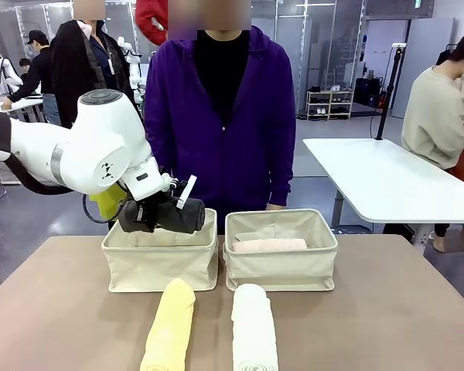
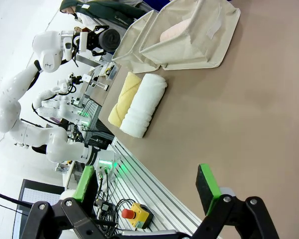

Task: Divide the towels into two baskets.
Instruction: Pick up one hotel-folded towel from the bottom of the table and place it in the Fabric basket indicated by the person.

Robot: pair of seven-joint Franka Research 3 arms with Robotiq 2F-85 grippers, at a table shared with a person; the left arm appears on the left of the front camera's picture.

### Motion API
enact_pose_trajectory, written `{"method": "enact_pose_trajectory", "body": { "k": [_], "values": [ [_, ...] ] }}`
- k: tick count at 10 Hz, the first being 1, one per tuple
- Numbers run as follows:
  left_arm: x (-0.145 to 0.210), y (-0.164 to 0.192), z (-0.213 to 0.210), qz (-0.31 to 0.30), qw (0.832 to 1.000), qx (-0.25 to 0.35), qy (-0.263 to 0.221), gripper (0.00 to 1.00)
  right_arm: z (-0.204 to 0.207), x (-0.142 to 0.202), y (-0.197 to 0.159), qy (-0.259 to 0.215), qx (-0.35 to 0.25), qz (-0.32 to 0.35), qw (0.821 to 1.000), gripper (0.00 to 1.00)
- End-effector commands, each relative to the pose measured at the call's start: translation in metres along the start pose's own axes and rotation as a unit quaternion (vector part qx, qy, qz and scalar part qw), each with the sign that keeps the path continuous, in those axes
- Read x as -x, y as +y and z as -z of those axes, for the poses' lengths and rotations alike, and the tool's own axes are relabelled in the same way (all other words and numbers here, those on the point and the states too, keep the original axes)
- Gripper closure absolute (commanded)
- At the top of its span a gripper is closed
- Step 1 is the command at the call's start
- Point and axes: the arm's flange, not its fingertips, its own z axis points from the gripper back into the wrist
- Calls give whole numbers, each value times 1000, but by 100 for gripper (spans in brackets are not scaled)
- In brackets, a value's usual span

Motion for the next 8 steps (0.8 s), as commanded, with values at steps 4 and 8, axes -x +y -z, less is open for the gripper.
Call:
{"method": "enact_pose_trajectory", "body": {
  "k": [4, 8],
  "values": [
    [22, 48, 78, 2, 999, 12, 39, 79, -2, 1, 4, -1, -4, -1, 1000, 0],
    [23, 56, 114, -44, 998, 27, 45, 57, -2, 1, 4, -1, -4, -1, 1000, 0]
  ]
}}
